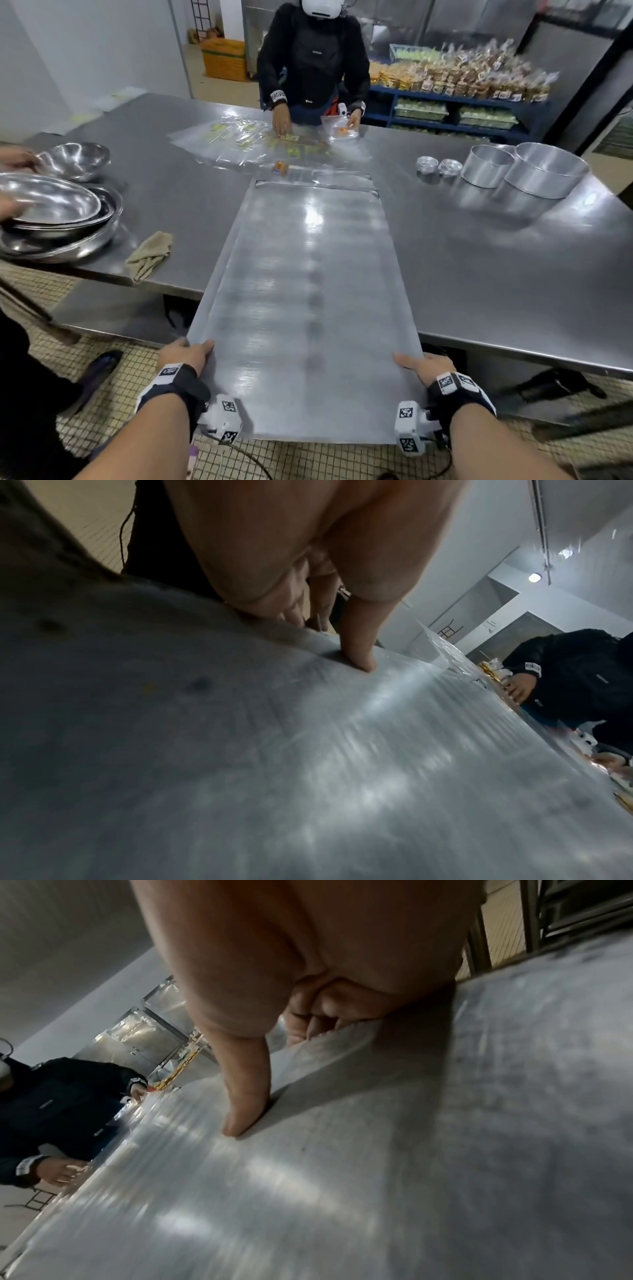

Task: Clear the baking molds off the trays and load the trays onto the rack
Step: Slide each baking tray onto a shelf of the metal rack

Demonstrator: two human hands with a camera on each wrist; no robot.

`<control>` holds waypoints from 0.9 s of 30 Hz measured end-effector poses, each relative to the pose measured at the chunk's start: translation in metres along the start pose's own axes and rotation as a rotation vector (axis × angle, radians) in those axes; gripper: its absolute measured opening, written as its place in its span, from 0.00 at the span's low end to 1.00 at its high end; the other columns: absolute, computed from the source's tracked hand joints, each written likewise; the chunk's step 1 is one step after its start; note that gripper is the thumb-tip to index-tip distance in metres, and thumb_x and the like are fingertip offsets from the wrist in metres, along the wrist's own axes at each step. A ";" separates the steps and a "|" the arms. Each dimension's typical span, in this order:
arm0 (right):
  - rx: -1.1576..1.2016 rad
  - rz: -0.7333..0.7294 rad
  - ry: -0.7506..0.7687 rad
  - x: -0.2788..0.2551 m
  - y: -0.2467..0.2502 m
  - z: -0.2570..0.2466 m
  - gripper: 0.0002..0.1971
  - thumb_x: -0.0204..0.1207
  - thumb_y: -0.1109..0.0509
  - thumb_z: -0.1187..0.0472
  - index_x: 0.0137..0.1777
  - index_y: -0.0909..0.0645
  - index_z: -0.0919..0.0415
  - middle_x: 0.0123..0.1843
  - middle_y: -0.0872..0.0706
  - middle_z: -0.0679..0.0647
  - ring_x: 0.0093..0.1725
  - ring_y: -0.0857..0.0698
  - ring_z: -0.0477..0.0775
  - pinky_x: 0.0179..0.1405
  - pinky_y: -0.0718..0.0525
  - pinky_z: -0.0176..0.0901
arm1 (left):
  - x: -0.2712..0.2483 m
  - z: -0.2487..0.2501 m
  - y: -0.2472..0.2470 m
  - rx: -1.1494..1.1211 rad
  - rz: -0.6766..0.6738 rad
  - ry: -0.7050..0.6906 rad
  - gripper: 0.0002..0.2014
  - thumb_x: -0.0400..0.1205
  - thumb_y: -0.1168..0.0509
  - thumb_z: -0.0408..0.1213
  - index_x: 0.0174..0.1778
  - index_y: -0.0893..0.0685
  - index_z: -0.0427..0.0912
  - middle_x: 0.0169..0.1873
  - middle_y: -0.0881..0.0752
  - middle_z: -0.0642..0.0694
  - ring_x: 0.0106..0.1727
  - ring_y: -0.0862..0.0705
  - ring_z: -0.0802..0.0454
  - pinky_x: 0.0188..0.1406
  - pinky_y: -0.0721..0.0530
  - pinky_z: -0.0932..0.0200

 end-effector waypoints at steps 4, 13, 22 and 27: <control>-0.001 -0.011 -0.017 -0.001 0.010 0.015 0.17 0.59 0.12 0.58 0.46 0.09 0.64 0.36 0.07 0.59 0.33 0.08 0.59 0.30 0.12 0.42 | -0.010 -0.005 0.002 0.038 0.008 -0.062 0.19 0.77 0.25 0.37 0.64 0.15 0.35 0.64 0.16 0.35 0.57 0.16 0.35 0.62 0.20 0.51; -0.027 -0.042 -0.056 -0.012 0.065 0.038 0.27 0.65 0.15 0.54 0.62 0.14 0.67 0.47 0.11 0.52 0.36 0.12 0.48 0.21 0.22 0.32 | -0.066 -0.026 -0.029 -0.018 0.020 -0.033 0.25 0.76 0.24 0.32 0.69 0.18 0.31 0.65 0.16 0.33 0.54 0.16 0.35 0.59 0.20 0.51; -0.015 0.024 -0.083 -0.006 0.134 0.072 0.29 0.68 0.17 0.53 0.66 0.16 0.66 0.48 0.15 0.53 0.44 0.17 0.50 0.26 0.24 0.31 | -0.105 -0.021 -0.084 -0.001 -0.020 -0.039 0.28 0.75 0.23 0.34 0.71 0.19 0.34 0.67 0.17 0.35 0.61 0.16 0.34 0.65 0.20 0.49; -0.043 0.067 -0.102 -0.006 0.163 0.083 0.21 0.65 0.15 0.58 0.55 0.12 0.68 0.40 0.11 0.54 0.28 0.15 0.46 0.16 0.25 0.29 | -0.113 -0.016 -0.108 0.099 -0.062 -0.037 0.07 0.76 0.25 0.32 0.40 0.18 0.39 0.59 0.14 0.32 0.47 0.21 0.41 0.57 0.21 0.51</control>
Point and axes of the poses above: each hand's wrist, its own x-axis towards the middle knuckle, its own y-axis out of the back of the hand, z = x × y, the point moved 5 cm from there along x, towards the middle knuckle
